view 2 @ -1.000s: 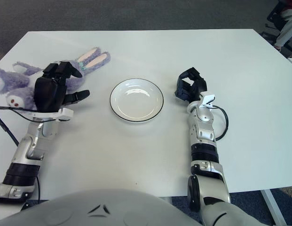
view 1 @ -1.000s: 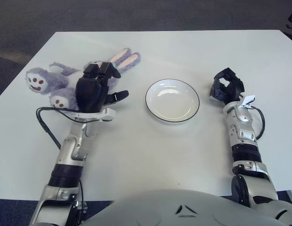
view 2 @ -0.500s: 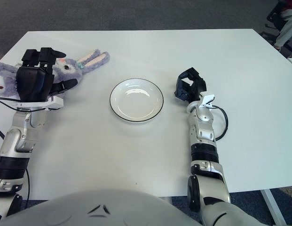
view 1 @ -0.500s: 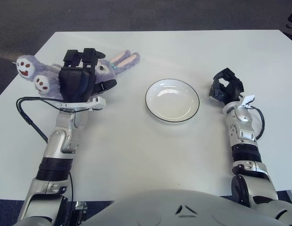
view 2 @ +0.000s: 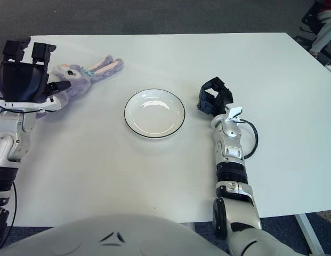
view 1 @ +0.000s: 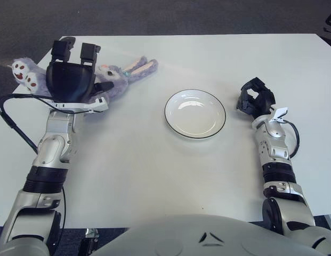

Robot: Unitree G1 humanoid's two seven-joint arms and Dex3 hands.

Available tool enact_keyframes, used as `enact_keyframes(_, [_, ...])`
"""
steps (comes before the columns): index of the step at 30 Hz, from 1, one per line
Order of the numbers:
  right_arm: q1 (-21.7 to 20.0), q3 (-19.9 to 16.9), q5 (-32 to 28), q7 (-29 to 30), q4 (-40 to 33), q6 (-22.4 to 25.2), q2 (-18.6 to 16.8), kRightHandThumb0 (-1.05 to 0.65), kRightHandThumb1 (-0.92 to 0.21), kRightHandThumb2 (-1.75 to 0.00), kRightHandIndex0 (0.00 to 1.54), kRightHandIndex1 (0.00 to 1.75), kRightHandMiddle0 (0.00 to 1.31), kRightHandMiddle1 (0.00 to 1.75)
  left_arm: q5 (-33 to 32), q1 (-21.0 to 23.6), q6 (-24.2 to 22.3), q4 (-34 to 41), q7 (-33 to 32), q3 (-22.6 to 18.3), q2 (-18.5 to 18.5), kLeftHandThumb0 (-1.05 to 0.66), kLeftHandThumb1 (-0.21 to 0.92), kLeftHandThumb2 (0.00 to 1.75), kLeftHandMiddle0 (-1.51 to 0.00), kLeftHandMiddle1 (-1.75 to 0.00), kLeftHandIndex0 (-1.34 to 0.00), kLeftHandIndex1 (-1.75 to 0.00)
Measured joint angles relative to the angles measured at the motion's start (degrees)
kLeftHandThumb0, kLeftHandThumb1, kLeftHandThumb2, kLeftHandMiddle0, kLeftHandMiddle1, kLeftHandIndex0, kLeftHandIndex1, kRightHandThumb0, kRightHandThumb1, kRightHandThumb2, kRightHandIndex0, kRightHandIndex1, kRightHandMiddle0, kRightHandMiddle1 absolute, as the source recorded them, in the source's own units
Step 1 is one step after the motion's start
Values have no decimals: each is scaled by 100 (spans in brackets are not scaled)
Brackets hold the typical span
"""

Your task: Put the doll into the plate.

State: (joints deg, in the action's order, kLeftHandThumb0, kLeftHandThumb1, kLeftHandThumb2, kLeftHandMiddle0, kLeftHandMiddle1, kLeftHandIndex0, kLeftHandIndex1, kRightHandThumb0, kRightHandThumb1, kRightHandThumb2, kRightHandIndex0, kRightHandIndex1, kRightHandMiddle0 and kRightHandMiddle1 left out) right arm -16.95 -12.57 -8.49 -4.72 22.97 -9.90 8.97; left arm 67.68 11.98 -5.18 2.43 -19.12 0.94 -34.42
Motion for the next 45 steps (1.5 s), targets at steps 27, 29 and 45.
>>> enact_keyframes(27, [32, -7, 0, -25, -49, 27, 18, -42, -52, -106, 95, 175, 46, 175, 259, 368, -771, -712, 2073, 690, -519, -105, 92, 115, -1, -4, 0, -3])
enact_keyframes(29, [32, -7, -1, -27, -54, 33, 18, -42, -52, -106, 95, 175, 46, 175, 167, 390, -715, -718, 2293, 731, -560, -105, 92, 116, -1, -3, 0, -2])
enact_keyframes(45, [84, -5, -1, -78, -169, 85, 17, -43, -49, -110, 99, 175, 48, 175, -1777, 540, -194, -395, 4261, 685, -881, -105, 92, 124, -4, -4, 0, 0])
